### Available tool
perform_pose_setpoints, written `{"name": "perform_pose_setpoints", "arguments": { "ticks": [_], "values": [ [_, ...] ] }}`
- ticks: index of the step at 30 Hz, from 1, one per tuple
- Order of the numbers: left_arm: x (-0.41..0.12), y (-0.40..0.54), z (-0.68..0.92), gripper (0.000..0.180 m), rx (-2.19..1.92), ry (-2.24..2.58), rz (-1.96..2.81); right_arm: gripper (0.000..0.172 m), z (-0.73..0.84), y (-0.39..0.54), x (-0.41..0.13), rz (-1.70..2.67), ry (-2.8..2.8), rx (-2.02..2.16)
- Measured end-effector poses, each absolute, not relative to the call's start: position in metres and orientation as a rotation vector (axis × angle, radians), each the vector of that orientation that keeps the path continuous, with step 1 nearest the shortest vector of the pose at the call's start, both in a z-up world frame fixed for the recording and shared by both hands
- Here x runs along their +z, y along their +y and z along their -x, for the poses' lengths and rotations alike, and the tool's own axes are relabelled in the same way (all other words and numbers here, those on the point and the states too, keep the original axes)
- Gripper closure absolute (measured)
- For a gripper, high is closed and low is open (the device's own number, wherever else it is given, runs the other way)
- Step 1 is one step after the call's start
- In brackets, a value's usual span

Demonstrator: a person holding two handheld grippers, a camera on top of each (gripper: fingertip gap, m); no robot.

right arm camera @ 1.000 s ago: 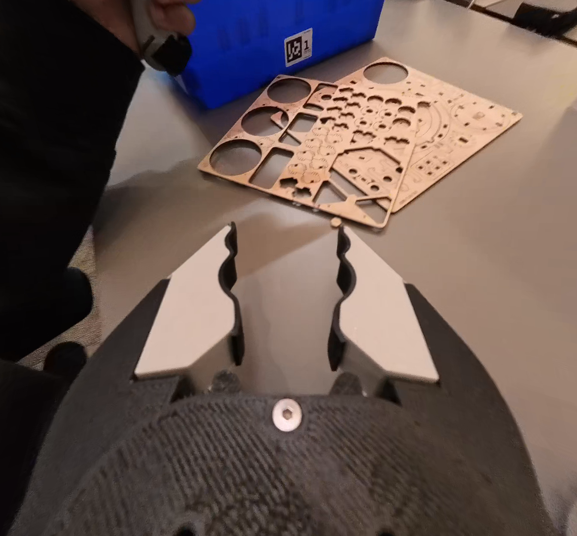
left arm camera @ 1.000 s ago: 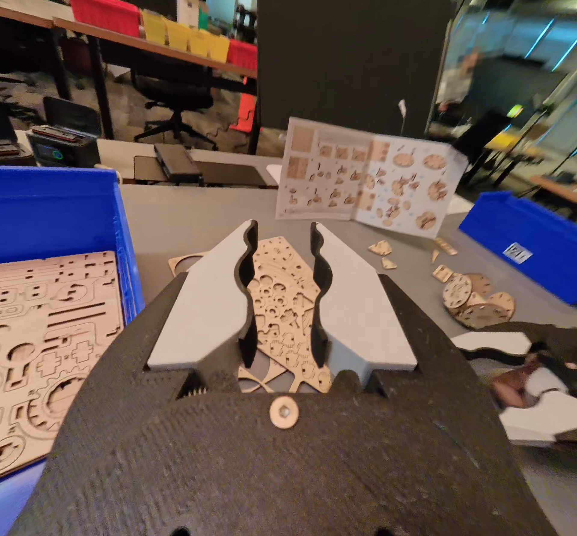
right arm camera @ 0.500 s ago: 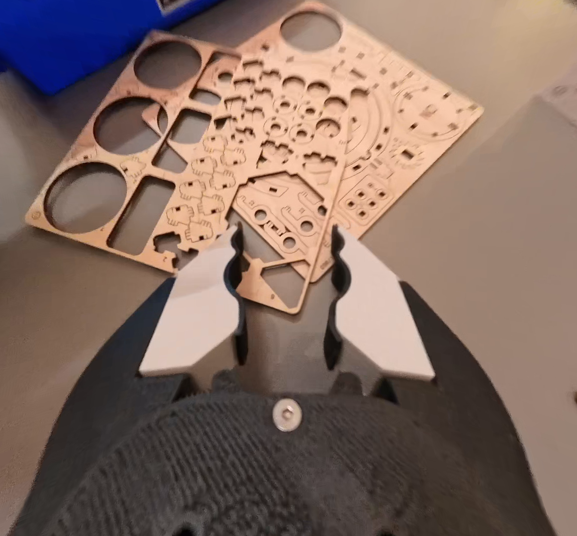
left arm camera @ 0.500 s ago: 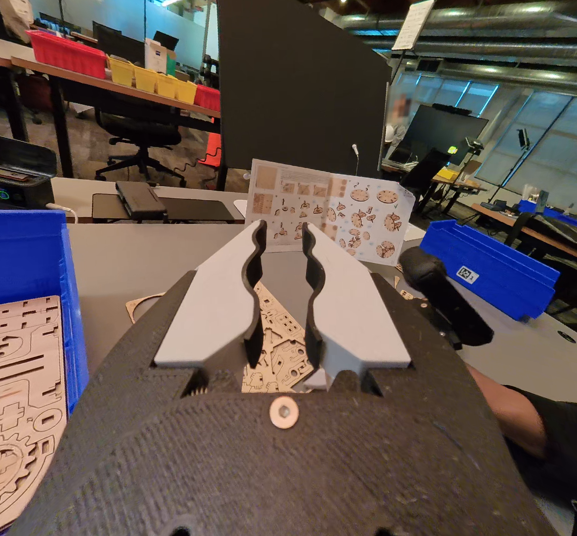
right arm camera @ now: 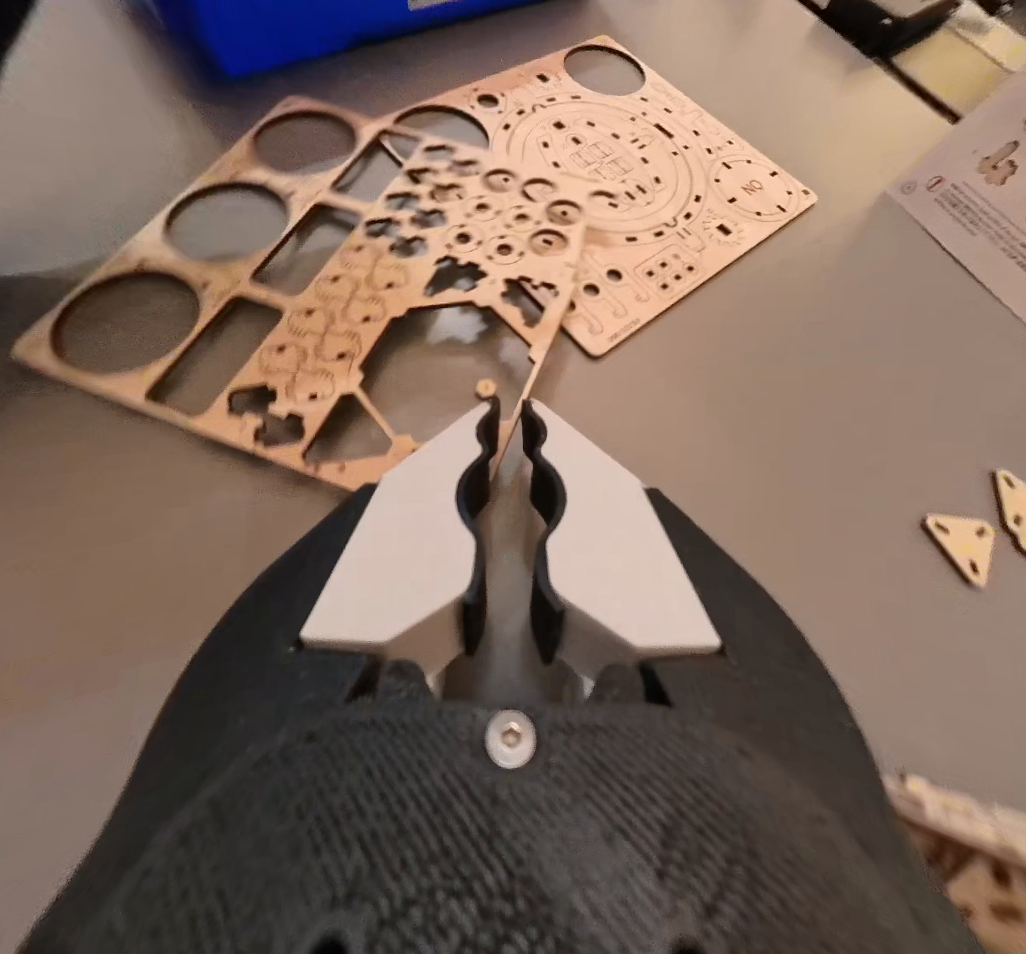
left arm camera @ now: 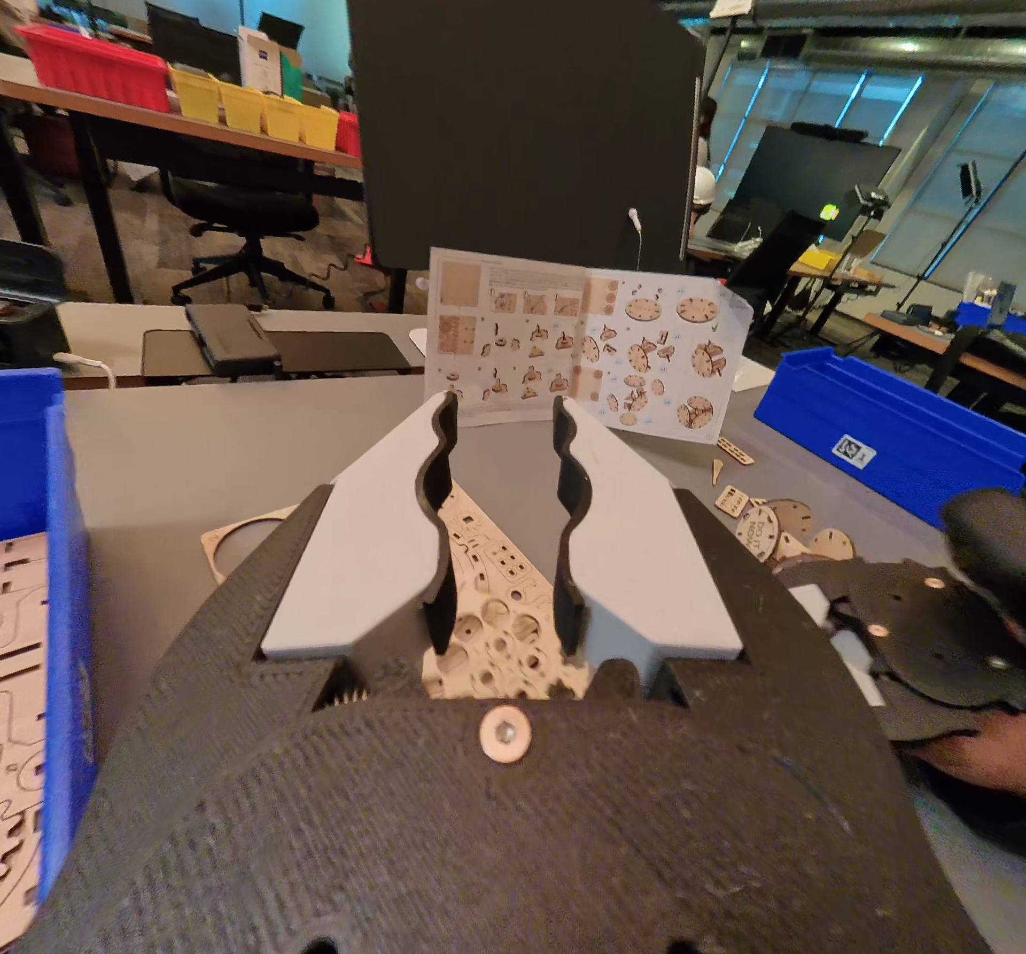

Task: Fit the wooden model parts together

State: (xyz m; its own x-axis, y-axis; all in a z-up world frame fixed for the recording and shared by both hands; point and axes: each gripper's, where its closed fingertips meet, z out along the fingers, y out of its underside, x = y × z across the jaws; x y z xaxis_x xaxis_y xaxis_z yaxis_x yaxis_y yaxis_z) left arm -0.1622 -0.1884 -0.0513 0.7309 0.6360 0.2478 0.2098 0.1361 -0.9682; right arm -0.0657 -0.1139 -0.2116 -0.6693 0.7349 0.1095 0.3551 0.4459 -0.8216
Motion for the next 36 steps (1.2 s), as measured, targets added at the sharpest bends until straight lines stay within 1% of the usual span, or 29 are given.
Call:
{"name": "perform_pose_setpoints", "arguments": {
  "ticks": [1,3,8,11,13,14,16,19,20,22,23,24,25,29,30,32,34,36],
  "values": [
    [-0.055,-0.184,0.162,0.146,0.341,-0.741,1.454,0.171,0.056,-0.111,-0.208,0.911,-2.226,1.141],
    [-0.069,-0.172,0.159,0.135,0.286,-0.736,1.521,0.172,0.039,-0.102,-0.201,0.924,-2.18,1.176],
    [-0.122,-0.148,0.126,0.097,-0.05,-0.706,1.783,0.172,0.014,-0.082,-0.181,0.906,-2.15,1.235],
    [-0.141,-0.139,0.093,0.074,-0.26,-0.63,1.873,0.172,0.012,-0.065,-0.158,0.871,-2.084,1.271],
    [-0.148,-0.133,0.078,0.073,-0.356,-0.601,1.885,0.172,0.006,-0.061,-0.135,0.794,-2.042,1.397],
    [-0.15,-0.128,0.072,0.079,-0.395,-0.584,1.873,0.172,0.002,-0.061,-0.124,0.741,-2.024,1.468],
    [-0.15,-0.119,0.051,0.099,-0.507,-0.494,1.867,0.172,0.002,-0.049,-0.113,0.719,-1.975,1.493],
    [-0.148,-0.108,0.029,0.152,-0.576,-0.357,1.887,0.171,0.011,-0.022,-0.116,0.781,-1.926,1.39],
    [-0.147,-0.105,0.028,0.161,-0.569,-0.336,1.886,0.171,0.011,-0.016,-0.116,0.79,-1.912,1.383],
    [-0.142,-0.097,0.024,0.167,-0.614,-0.314,1.83,0.17,0.008,-0.008,-0.116,0.815,-1.882,1.384],
    [-0.142,-0.095,0.021,0.172,-0.645,-0.301,1.807,0.164,0.006,-0.004,-0.115,0.82,-1.863,1.382],
    [-0.145,-0.093,0.021,0.172,-0.657,-0.309,1.796,0.148,0.003,-0.002,-0.113,0.821,-1.842,1.388],
    [-0.149,-0.091,0.019,0.172,-0.676,-0.307,1.79,0.136,0.0,-0.001,-0.111,0.825,-1.832,1.397],
    [-0.15,-0.085,0.009,0.174,-0.751,-0.258,1.762,0.11,-0.009,-0.014,-0.112,0.902,-1.95,1.472],
    [-0.147,-0.084,0.005,0.175,-0.77,-0.233,1.75,0.108,-0.01,-0.02,-0.117,0.942,-2.011,1.482],
    [-0.145,-0.083,-0.006,0.177,-0.807,-0.169,1.757,0.092,-0.009,-0.027,-0.132,1.055,-2.142,1.435],
    [-0.151,-0.082,-0.02,0.177,-0.818,-0.099,1.802,0.093,-0.013,-0.03,-0.151,1.146,-2.32,1.346],
    [-0.152,-0.081,-0.025,0.176,-0.82,-0.074,1.819,0.089,-0.018,-0.032,-0.161,1.217,-2.44,1.298]
  ]
}}
